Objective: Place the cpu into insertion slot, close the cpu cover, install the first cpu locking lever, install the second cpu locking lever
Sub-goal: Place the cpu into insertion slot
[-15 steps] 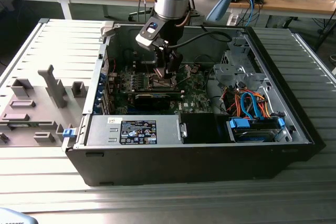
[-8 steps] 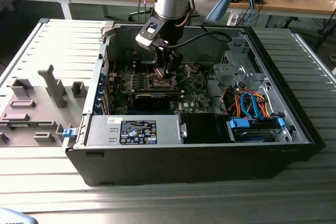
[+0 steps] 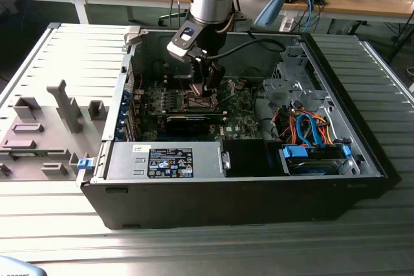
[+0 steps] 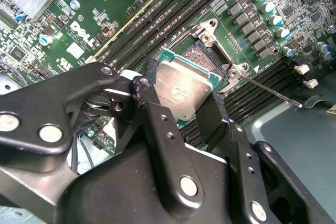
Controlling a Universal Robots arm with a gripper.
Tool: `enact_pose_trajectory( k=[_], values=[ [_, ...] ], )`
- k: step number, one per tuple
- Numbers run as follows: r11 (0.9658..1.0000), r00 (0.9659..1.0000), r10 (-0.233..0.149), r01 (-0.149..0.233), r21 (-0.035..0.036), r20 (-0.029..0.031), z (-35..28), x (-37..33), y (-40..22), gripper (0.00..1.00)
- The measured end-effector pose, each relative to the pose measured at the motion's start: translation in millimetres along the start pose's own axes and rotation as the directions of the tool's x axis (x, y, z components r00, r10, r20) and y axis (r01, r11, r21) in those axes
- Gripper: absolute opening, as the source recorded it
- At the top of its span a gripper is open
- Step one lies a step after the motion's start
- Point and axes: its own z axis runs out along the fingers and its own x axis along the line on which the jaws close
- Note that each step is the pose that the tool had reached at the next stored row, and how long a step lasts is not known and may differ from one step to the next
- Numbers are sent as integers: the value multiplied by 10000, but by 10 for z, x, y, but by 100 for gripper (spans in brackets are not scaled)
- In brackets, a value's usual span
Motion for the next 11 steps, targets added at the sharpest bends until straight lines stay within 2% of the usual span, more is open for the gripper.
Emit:
enact_pose_trajectory(
  k=[11],
  values=[
    [10000, 10000, 62, -62, 3, -3, 0, 0, 0, 55]
  ],
)
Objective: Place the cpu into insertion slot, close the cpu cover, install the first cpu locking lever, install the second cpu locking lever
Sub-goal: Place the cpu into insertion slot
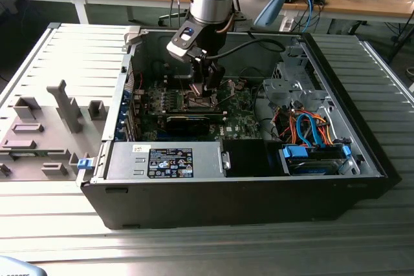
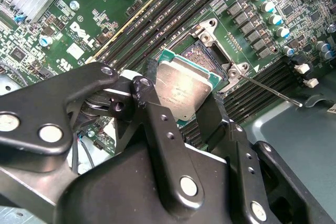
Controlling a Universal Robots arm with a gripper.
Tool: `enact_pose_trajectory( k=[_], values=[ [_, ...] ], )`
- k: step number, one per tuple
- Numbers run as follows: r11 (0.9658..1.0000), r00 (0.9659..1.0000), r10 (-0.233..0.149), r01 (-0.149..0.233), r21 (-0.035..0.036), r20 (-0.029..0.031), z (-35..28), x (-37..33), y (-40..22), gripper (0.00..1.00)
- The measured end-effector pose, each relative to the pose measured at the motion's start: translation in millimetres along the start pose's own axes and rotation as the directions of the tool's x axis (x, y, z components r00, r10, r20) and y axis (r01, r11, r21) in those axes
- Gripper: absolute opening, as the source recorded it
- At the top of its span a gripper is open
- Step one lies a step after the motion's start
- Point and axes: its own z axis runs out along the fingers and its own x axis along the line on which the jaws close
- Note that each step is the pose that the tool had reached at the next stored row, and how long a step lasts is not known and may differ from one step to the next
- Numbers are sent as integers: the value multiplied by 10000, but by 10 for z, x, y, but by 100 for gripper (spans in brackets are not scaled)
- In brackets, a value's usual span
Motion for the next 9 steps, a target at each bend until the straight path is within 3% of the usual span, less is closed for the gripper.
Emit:
enact_pose_trajectory(
  k=[9],
  values=[
    [10000, 10000, 67, -67, 3, -3, 0, 0, 0, 55]
  ],
)
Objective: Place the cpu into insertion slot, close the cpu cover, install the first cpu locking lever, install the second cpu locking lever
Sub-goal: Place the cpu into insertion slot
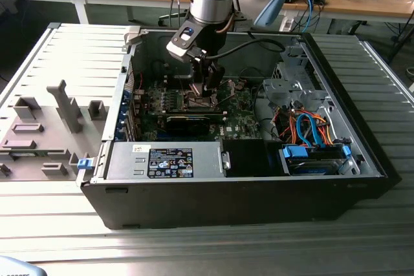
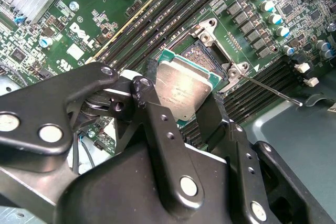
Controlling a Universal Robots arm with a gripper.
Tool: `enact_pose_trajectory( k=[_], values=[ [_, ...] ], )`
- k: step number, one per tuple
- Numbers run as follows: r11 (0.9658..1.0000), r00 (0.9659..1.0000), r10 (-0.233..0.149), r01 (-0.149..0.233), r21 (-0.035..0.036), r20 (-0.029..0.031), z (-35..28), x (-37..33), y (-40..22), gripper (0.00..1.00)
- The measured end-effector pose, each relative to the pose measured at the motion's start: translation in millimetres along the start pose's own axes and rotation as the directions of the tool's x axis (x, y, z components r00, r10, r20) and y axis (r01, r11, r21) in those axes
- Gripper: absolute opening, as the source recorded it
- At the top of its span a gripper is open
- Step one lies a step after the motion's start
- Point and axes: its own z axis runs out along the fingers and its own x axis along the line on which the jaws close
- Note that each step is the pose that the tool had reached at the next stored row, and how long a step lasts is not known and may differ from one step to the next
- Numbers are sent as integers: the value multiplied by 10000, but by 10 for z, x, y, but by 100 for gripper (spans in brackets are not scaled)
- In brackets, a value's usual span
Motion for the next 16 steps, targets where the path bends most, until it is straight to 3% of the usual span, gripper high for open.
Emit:
enact_pose_trajectory(
  k=[16],
  values=[
    [9999, 9999, 138, -138, 5, -6, 0, 1, -3, 55]
  ],
)
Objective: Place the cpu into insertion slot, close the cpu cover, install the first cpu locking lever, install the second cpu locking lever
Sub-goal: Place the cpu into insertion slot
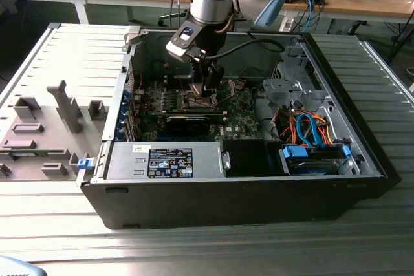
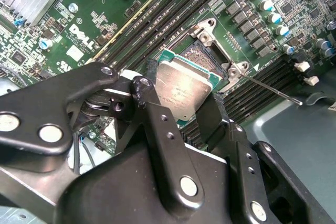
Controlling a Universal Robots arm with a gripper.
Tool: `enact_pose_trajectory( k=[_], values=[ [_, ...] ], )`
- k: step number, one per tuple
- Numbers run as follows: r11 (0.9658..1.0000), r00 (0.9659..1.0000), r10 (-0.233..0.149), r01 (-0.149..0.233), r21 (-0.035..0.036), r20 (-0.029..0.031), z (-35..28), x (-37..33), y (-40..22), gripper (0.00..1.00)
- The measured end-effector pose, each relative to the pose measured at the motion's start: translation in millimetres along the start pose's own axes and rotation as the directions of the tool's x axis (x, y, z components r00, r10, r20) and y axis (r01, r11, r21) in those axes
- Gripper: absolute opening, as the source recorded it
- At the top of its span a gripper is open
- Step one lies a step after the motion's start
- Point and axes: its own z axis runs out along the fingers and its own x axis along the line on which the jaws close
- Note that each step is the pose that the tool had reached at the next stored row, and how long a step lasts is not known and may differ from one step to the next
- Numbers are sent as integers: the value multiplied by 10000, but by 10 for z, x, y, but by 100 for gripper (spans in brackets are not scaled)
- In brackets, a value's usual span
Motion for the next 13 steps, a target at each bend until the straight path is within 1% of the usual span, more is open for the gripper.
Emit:
enact_pose_trajectory(
  k=[4, 13],
  values=[
    [9999, 9999, 114, -114, 5, -5, 0, 0, -1, 55],
    [9998, 9998, 182, -182, 9, -7, 0, 0, -1, 55]
  ],
)
